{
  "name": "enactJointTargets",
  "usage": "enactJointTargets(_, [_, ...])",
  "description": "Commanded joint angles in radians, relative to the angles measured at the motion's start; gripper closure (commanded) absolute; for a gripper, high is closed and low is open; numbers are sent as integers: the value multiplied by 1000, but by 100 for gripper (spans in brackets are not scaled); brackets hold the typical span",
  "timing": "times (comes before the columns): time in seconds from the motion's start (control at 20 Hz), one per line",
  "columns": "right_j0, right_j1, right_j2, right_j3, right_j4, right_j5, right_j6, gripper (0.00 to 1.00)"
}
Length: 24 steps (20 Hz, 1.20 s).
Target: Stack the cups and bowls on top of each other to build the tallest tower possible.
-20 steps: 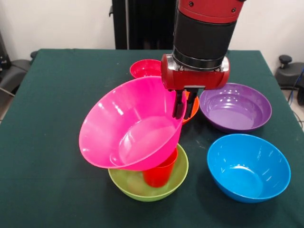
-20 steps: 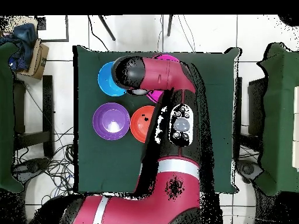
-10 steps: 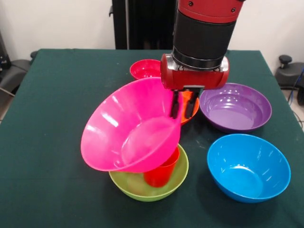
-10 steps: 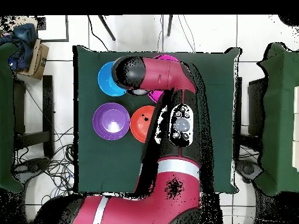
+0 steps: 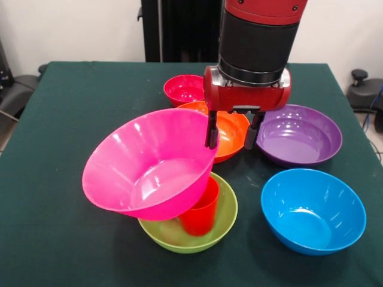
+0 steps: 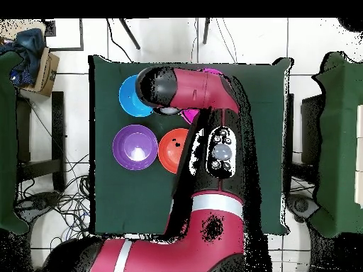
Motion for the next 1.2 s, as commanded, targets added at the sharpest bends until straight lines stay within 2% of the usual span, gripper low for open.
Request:
enactJointTargets(0.05, [-3, -3, 86, 53, 6, 7, 78, 0])
enactJointTargets(0.5, [-4, -2, 86, 56, 5, -4, 78, 0])
enactJointTargets(1.15, [-28, -24, 111, 110, 11, -49, 56, 0])
enactJointTargets(1.2, [-29, -25, 113, 112, 10, -54, 59, 100])
